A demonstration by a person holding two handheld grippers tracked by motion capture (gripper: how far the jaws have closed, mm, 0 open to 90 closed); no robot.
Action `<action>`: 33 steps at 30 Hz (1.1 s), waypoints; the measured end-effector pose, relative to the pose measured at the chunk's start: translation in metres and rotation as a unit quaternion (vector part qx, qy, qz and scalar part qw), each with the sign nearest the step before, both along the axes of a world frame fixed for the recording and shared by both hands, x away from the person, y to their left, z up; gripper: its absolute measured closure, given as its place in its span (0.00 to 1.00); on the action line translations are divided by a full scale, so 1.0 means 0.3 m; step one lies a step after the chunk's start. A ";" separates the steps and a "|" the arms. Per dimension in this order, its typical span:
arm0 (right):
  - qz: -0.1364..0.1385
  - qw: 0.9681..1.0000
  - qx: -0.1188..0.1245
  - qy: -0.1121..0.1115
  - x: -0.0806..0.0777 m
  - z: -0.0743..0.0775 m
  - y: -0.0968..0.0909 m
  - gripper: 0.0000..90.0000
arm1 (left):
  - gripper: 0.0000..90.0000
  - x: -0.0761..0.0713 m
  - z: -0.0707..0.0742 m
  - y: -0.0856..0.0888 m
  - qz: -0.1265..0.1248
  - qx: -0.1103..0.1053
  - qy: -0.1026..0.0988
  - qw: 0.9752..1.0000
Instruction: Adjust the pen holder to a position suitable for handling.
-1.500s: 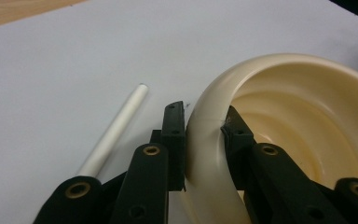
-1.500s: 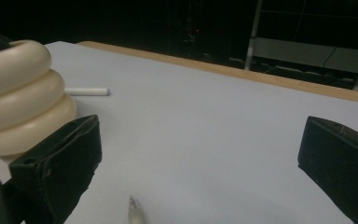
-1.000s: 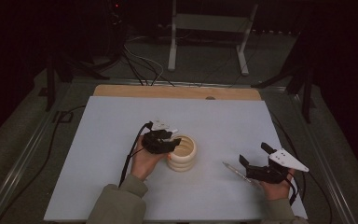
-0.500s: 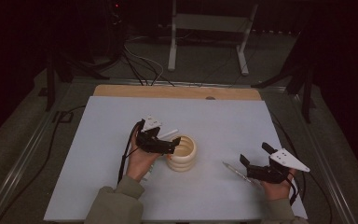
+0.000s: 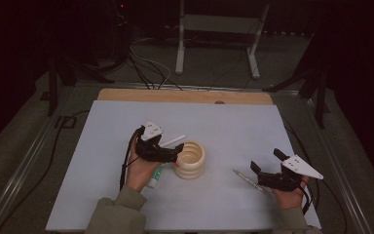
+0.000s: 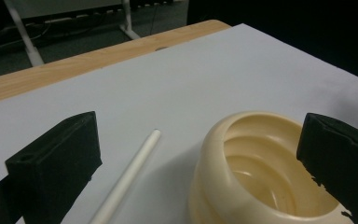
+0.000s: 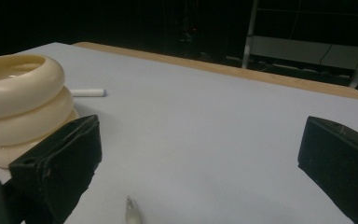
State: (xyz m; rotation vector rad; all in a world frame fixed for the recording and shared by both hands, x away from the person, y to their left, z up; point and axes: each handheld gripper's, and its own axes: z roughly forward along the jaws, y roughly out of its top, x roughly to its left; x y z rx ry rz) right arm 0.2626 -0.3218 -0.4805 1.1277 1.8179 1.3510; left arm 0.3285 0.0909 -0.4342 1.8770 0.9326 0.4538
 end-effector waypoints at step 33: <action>-0.001 1.000 -0.001 0.003 0.003 -0.003 -0.001 0.00 | 0.00 -0.072 -0.007 0.112 0.044 0.045 0.004 0.998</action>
